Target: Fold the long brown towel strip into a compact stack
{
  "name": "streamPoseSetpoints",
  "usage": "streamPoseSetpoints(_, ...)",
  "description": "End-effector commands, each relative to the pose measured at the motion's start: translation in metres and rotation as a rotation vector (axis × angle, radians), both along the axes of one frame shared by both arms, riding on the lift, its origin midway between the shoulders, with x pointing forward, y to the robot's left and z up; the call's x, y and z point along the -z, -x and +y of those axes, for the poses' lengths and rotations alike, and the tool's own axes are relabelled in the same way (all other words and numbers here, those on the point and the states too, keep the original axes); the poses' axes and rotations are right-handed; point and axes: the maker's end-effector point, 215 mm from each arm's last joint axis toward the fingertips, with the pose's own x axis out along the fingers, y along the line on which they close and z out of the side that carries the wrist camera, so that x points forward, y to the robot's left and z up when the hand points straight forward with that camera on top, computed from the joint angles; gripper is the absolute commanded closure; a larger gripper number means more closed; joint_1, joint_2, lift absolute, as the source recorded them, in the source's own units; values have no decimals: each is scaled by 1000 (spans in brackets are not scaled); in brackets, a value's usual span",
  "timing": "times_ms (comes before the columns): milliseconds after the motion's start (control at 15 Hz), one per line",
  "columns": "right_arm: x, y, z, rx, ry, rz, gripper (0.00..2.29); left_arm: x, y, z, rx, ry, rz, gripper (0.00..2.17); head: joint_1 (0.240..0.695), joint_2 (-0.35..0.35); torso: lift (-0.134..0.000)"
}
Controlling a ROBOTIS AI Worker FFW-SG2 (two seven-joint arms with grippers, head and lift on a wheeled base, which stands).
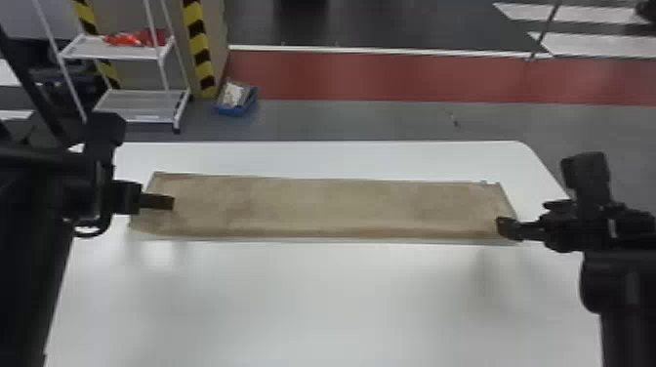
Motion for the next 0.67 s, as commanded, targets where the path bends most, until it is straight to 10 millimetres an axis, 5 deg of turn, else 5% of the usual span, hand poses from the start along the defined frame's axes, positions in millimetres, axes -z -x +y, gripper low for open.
streamPoseSetpoints(0,-1,1,-1,3,0,0,33,2,1,-1,-1,18,5,721,695,-58,-123)
streamPoseSetpoints(67,-2,1,0,2,-1,-4,33,4,2,0,-1,18,8,724,695,-60,-123)
streamPoseSetpoints(133,-1,2,-1,3,-2,-3,33,6,4,-1,1,22,13,1001,695,-61,-123)
streamPoseSetpoints(200,-1,3,-1,2,-3,-1,33,9,6,-2,-2,22,19,1717,695,-62,-123)
streamPoseSetpoints(600,3,9,-5,12,-6,5,33,5,22,-1,-2,39,33,2142,695,-62,-123)
